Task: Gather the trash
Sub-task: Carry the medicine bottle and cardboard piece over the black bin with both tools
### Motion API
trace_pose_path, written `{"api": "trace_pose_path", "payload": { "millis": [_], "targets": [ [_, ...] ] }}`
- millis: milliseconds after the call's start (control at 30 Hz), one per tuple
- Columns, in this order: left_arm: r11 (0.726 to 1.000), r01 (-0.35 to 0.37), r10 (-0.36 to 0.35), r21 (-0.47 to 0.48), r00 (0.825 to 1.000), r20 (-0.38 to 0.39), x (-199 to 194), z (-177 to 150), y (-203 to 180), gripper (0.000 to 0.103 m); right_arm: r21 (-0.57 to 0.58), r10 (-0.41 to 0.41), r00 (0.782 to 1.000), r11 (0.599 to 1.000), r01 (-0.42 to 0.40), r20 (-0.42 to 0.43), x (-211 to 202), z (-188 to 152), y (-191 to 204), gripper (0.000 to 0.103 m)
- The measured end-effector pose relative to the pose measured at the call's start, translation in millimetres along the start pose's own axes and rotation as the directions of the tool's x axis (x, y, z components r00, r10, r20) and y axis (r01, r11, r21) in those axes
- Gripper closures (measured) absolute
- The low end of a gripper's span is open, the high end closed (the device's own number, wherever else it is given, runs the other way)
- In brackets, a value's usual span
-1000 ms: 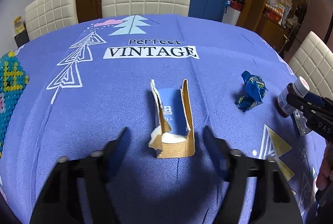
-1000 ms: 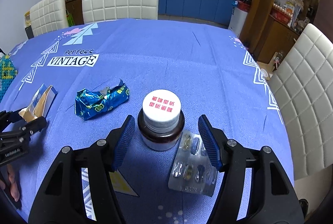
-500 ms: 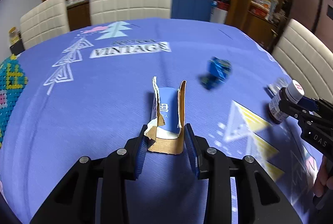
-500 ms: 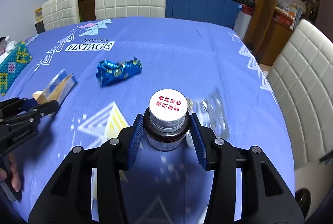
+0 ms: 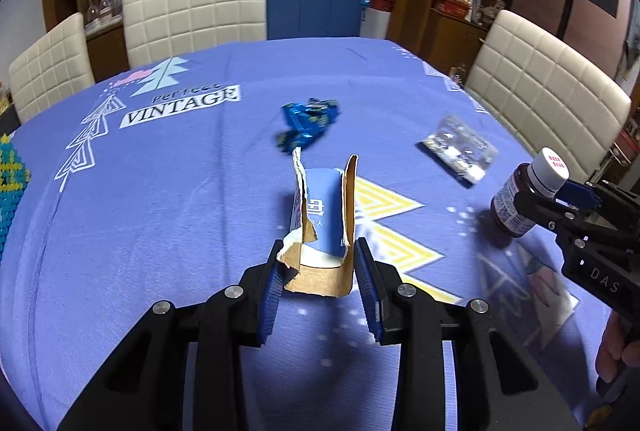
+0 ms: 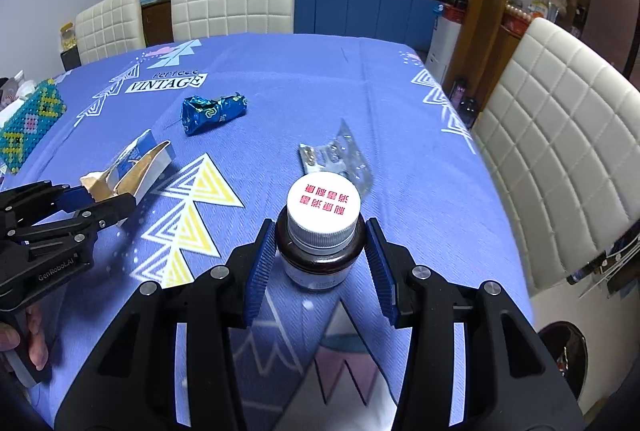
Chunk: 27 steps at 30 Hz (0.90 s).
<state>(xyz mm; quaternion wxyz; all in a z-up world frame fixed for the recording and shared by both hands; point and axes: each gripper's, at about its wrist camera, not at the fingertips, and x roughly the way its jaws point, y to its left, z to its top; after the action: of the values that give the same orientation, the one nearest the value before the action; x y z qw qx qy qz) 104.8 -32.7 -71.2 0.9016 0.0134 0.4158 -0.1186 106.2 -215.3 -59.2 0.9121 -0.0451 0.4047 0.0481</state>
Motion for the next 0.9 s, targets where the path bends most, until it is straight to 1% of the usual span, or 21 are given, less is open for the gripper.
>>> {"api": "trace_pose_path", "payload": {
  "millis": [167,400,533,900],
  "targets": [
    [0.999,0.020,-0.020,0.032,1.000,0.003,-10,1,-23,0.069,0.012,-0.020,1.000,1.000,0.020,0.003,-18,-10,-13,0.056],
    [0.993,0.051,-0.051,0.111,0.999,-0.006,-20,-4,-66,0.069,0.053,-0.053,0.999,0.997,0.052,0.009,-45,-30,-40,0.056],
    [0.985,0.071,-0.071,0.156,0.997,-0.005,-25,-4,-94,0.069,0.087,-0.074,0.997,0.994,0.073,0.015,-59,-42,-61,0.056],
    [0.960,0.111,-0.113,0.256,0.994,-0.006,-36,-6,-153,0.069,0.172,-0.126,0.991,0.978,0.118,0.034,-89,-68,-108,0.056]
  ]
}}
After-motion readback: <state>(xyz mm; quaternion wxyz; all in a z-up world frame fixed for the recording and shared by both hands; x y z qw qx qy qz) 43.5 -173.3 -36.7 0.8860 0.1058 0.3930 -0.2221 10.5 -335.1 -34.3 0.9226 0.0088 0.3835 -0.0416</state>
